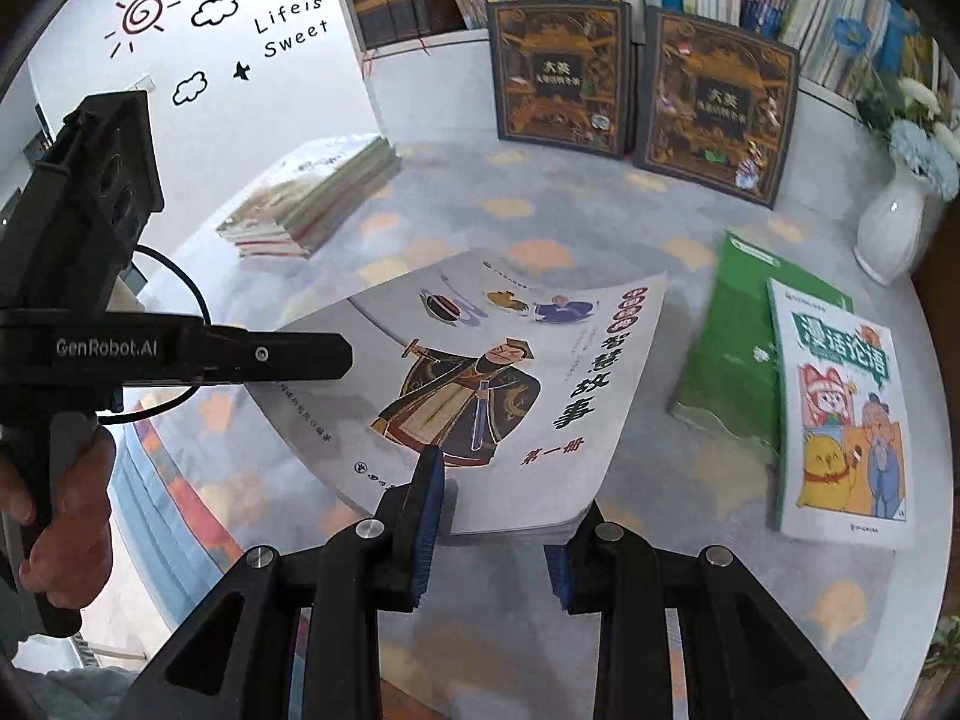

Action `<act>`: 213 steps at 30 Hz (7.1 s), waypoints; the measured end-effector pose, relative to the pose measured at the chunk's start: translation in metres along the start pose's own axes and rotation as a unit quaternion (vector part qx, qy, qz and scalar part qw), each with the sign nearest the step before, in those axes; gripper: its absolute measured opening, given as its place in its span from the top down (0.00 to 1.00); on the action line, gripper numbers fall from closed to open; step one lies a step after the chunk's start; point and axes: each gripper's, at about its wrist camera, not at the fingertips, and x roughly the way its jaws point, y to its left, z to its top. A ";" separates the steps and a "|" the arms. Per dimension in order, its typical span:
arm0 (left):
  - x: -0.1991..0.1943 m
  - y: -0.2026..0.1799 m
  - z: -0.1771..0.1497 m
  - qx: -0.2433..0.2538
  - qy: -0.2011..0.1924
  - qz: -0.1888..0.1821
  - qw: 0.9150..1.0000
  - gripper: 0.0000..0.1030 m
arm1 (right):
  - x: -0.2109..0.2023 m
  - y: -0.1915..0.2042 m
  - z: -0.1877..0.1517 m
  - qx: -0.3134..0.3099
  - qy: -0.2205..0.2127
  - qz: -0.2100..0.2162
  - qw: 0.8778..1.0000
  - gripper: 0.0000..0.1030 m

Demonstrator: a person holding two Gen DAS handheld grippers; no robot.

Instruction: Organize books

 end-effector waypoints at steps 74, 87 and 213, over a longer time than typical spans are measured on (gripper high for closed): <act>-0.128 0.188 0.110 -0.064 -0.098 0.078 0.990 0.69 | 0.151 0.113 0.110 0.159 0.090 0.080 0.980 0.64; -0.001 0.008 0.060 0.013 0.009 -0.003 1.000 0.66 | 0.012 -0.099 0.001 0.335 0.016 -0.007 0.942 0.45; 0.101 -0.010 -0.067 -0.281 0.064 -0.193 0.938 0.83 | 0.025 -0.189 -0.107 0.409 0.138 0.254 0.866 0.49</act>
